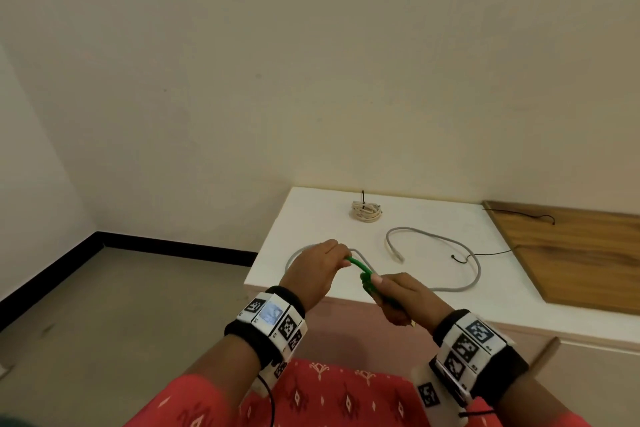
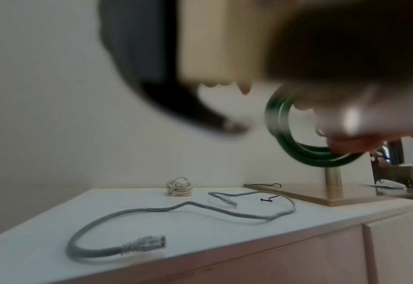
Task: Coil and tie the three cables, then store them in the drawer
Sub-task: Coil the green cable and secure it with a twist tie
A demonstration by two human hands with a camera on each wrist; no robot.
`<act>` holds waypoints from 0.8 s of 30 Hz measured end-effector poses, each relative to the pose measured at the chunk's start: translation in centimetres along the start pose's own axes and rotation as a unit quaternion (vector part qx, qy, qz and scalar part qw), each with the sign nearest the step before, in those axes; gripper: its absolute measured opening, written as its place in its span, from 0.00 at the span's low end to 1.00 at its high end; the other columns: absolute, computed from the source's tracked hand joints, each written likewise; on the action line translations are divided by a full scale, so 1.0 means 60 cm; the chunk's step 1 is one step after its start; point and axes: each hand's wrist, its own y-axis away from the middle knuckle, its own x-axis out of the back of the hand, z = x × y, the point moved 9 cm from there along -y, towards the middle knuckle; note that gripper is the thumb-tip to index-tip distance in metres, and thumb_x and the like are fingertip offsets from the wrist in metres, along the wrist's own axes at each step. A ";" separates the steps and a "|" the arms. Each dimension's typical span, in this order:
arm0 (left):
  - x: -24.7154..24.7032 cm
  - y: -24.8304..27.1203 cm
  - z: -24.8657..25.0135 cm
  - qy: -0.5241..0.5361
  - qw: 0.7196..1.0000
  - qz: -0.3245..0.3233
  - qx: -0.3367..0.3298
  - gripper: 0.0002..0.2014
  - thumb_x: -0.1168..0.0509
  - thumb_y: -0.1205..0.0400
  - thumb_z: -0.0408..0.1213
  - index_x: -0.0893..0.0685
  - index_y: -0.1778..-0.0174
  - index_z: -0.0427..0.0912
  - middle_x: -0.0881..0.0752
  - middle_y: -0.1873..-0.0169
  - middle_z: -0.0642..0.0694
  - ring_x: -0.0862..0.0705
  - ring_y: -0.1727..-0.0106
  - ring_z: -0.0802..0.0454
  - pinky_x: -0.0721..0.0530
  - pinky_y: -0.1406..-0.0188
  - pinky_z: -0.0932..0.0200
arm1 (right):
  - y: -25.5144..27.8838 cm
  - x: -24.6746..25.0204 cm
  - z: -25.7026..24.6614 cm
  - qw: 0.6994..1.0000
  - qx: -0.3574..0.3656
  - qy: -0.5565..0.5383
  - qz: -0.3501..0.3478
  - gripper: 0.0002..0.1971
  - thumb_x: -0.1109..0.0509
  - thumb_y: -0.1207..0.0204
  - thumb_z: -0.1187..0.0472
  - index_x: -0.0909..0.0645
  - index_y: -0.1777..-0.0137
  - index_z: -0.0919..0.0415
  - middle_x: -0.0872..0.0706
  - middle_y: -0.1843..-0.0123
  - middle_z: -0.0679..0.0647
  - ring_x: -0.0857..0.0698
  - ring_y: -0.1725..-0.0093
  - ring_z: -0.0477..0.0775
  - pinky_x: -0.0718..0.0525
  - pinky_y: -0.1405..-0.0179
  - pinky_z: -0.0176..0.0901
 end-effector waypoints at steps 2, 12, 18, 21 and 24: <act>0.000 0.004 -0.023 0.059 0.996 -0.003 0.065 0.17 0.48 0.18 0.41 0.17 0.51 0.35 0.14 0.59 0.39 0.16 0.60 0.44 0.20 0.58 0.55 | 0.008 0.008 -0.004 0.995 -0.003 -0.102 0.016 0.22 0.45 0.20 0.50 0.30 0.73 0.60 0.37 0.84 0.49 0.40 0.85 0.45 0.41 0.83 0.33; -0.060 0.031 -0.020 0.184 0.961 -0.117 0.167 0.10 0.48 0.15 0.33 0.22 0.49 0.37 0.24 0.76 0.55 0.25 0.73 0.62 0.27 0.65 0.65 | 0.008 0.029 -0.030 0.874 0.049 -0.483 0.011 0.23 0.17 0.53 0.44 0.26 0.77 0.57 0.35 0.92 0.46 0.37 0.92 0.43 0.34 0.88 0.30; -0.093 0.037 0.029 0.081 0.965 -0.183 0.168 0.13 0.50 0.14 0.37 0.25 0.41 0.37 0.14 0.52 0.33 0.17 0.51 0.36 0.22 0.51 0.50 | -0.002 0.051 -0.035 0.807 0.104 -0.578 0.061 0.17 0.20 0.52 0.52 0.26 0.77 0.57 0.34 0.91 0.48 0.35 0.90 0.43 0.32 0.89 0.35; -0.110 0.051 0.070 0.093 0.960 -0.221 0.147 0.14 0.47 0.15 0.38 0.27 0.37 0.36 0.15 0.48 0.32 0.18 0.47 0.36 0.21 0.48 0.47 | -0.002 0.074 -0.024 0.796 0.104 -0.585 0.117 0.13 0.30 0.41 0.51 0.26 0.79 0.56 0.35 0.91 0.49 0.36 0.90 0.43 0.34 0.88 0.33; -0.106 0.054 0.085 0.049 0.964 -0.226 0.128 0.14 0.46 0.16 0.37 0.28 0.37 0.33 0.16 0.48 0.32 0.18 0.48 0.36 0.21 0.49 0.48 | 0.000 0.083 -0.012 0.813 0.086 -0.554 0.157 0.21 0.46 0.23 0.52 0.28 0.76 0.57 0.36 0.90 0.49 0.37 0.90 0.43 0.34 0.87 0.32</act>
